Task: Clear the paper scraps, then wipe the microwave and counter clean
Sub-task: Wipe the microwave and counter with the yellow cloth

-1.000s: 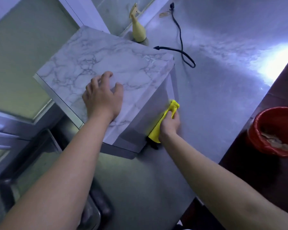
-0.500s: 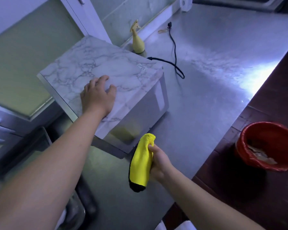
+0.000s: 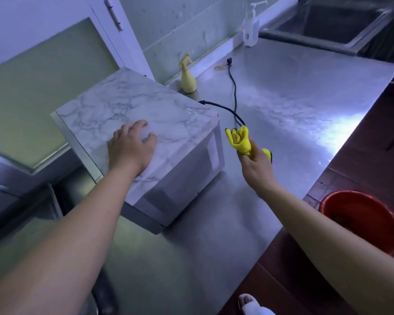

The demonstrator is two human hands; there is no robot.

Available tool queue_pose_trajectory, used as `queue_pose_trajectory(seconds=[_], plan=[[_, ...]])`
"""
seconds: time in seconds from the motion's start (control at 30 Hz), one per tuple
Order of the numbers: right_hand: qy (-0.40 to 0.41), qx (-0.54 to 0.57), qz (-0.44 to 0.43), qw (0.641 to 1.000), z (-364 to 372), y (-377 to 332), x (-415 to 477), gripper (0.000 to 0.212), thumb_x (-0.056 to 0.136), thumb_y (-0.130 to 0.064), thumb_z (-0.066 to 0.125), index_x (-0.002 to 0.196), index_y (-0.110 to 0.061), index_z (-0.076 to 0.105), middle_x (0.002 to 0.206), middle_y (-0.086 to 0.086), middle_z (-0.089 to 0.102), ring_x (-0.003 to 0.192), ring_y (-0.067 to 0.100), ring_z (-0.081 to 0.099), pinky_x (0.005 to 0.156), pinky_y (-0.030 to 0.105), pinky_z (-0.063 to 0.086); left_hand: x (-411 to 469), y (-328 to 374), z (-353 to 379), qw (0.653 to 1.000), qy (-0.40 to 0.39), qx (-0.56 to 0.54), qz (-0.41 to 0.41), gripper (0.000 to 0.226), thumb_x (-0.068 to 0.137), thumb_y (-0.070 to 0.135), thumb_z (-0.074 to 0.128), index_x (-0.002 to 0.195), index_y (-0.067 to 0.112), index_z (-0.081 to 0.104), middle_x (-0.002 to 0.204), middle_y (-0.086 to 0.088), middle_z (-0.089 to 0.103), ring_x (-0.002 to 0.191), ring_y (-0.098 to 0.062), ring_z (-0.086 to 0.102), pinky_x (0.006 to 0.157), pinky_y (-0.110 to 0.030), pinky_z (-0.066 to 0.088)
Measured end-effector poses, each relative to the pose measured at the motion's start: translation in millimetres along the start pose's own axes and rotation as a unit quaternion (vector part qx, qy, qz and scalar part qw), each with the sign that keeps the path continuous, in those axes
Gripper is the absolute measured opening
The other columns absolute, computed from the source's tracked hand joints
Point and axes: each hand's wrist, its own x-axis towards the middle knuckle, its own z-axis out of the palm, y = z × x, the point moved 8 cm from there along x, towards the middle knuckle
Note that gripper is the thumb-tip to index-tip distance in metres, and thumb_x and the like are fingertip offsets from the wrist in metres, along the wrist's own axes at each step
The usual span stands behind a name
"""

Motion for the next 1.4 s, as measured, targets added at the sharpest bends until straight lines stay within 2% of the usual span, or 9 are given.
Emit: queue_pose_trajectory(seconds=[0.23,0.37,0.47,0.67,0.83,0.97,1.07,1.23,1.4], plan=[[0.021,0.102,-0.053,0.993,71.5,-29.8,-2.2,0.044,0.092,-0.034,0.043,0.136,-0.032,0.048,0.11,-0.034,0.058,0.106,0.008,0.053,0.089,0.019,0.039,1.1,-1.1,1.4,1.0,0.002,0.002,-0.005,0.044,0.095,0.044,0.045,0.138,0.033,0.049,0.149,-0.005,0.042,0.134,-0.031,0.036,0.112,-0.044,0.027],[0.05,0.106,0.051,0.992,109.0,-2.6,-49.6,0.064,0.088,-0.039,0.041,0.151,-0.034,0.033,0.15,-0.011,0.047,0.133,0.022,0.045,0.107,0.034,0.037,0.9,-0.9,2.7,1.0,0.005,0.006,0.001,0.044,0.095,0.044,0.045,0.137,0.033,0.049,0.149,-0.005,0.043,0.133,-0.031,0.037,0.11,-0.045,0.028],[-0.011,0.114,0.087,0.99,140.6,11.5,-89.8,0.06,0.096,-0.031,0.049,0.153,-0.034,0.031,0.153,-0.007,0.044,0.138,0.024,0.042,0.111,0.036,0.035,1.8,-1.5,2.5,1.0,0.006,0.008,0.004,0.044,0.094,0.044,0.044,0.137,0.033,0.049,0.149,-0.006,0.043,0.132,-0.032,0.038,0.11,-0.046,0.029],[-0.105,0.095,0.04,0.989,175.8,10.4,-158.0,0.047,0.097,-0.022,0.049,0.141,-0.036,0.045,0.124,-0.018,0.059,0.11,0.012,0.052,0.101,0.033,0.041,0.5,-0.6,1.6,1.0,0.004,0.0,0.008,0.044,0.096,0.043,0.047,0.139,0.032,0.049,0.15,-0.004,0.041,0.135,-0.031,0.036,0.111,-0.046,0.028],[-0.313,0.223,0.098,0.918,193.3,16.6,-198.7,0.03,0.088,-0.041,0.055,0.112,-0.028,0.067,0.097,-0.019,0.06,0.09,-0.001,0.051,0.087,0.024,0.046,-1.0,-2.4,-0.1,1.0,-0.001,-0.011,0.001,0.045,0.096,0.044,0.046,0.14,0.032,0.05,0.15,-0.004,0.042,0.135,-0.03,0.036,0.112,-0.044,0.027],[-0.204,0.253,0.148,0.934,139.7,40.1,-169.7,0.02,0.092,-0.032,0.062,0.107,-0.026,0.074,0.101,-0.014,0.073,0.094,0.005,0.064,0.093,0.033,0.052,-0.9,-2.5,-0.3,1.0,-0.001,-0.017,0.003,0.047,0.095,0.045,0.047,0.14,0.032,0.05,0.149,-0.004,0.044,0.136,-0.029,0.037,0.113,-0.043,0.028],[-0.098,0.247,0.128,0.956,84.4,32.0,-122.7,0.033,0.1,-0.019,0.057,0.091,-0.046,0.075,0.094,-0.031,0.072,0.088,-0.012,0.065,0.078,0.014,0.054,0.1,-3.3,1.1,1.0,-0.001,-0.016,0.004,0.048,0.095,0.047,0.045,0.14,0.032,0.05,0.149,-0.004,0.044,0.135,-0.029,0.038,0.113,-0.043,0.028],[0.108,0.202,0.043,0.972,21.3,-13.6,-34.4,0.022,0.097,-0.026,0.057,0.115,-0.032,0.068,0.1,-0.018,0.071,0.092,0.001,0.061,0.083,0.026,0.048,1.0,-3.0,1.5,1.0,0.007,-0.018,0.005,0.048,0.094,0.047,0.045,0.139,0.032,0.05,0.147,-0.003,0.046,0.133,-0.028,0.039,0.111,-0.042,0.027],[0.107,0.134,-0.004,0.985,65.2,-54.8,-11.3,0.031,0.091,-0.033,0.052,0.118,-0.022,0.064,0.087,-0.015,0.062,0.079,0.002,0.054,0.082,0.034,0.046,1.2,-4.8,1.8,1.0,0.009,-0.021,0.005,0.048,0.094,0.047,0.044,0.139,0.032,0.05,0.147,-0.001,0.045,0.134,-0.026,0.037,0.112,-0.042,0.026]])
